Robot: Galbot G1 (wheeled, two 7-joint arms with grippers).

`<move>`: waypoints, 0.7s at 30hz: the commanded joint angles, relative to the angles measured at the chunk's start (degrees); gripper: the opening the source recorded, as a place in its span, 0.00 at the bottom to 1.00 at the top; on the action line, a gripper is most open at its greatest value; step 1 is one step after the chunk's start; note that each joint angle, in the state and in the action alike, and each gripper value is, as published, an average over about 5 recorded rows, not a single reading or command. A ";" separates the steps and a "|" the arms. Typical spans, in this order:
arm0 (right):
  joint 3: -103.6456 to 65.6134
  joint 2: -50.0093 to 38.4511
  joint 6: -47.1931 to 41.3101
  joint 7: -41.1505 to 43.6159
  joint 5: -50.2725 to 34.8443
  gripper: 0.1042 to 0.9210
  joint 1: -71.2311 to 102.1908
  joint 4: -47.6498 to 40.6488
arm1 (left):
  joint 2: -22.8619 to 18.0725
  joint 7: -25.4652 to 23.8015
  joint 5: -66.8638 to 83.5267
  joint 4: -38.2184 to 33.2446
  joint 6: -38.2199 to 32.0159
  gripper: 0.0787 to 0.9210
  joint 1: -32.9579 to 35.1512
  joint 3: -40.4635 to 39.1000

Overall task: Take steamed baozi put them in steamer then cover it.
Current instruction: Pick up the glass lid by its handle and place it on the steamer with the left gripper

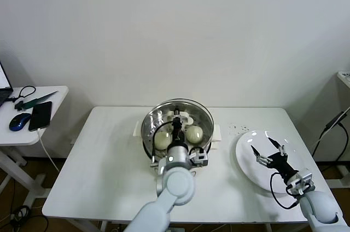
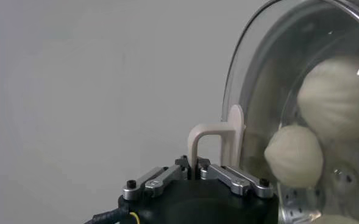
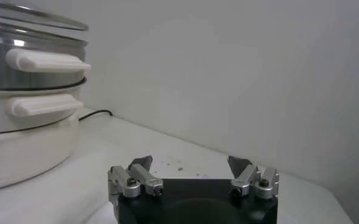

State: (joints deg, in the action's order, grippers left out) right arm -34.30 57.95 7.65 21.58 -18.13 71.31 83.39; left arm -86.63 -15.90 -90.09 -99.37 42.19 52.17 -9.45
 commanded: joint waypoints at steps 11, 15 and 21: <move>-0.14 0.22 0.19 0.39 0.19 0.88 0.11 0.05 | -0.47 -1.06 -1.24 2.04 2.81 0.08 -0.22 0.26; -0.15 0.29 0.20 0.48 0.22 0.88 0.09 0.05 | -0.38 -0.71 -1.15 2.20 2.81 0.08 -0.21 0.30; -0.16 0.42 0.25 0.64 0.32 0.88 0.09 0.03 | -0.36 -0.14 -1.09 2.53 2.81 0.08 0.05 0.12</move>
State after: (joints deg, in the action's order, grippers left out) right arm -34.42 58.31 7.84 22.12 -17.84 71.39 83.39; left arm -86.81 -16.39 -91.14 -97.22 42.20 52.02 -9.18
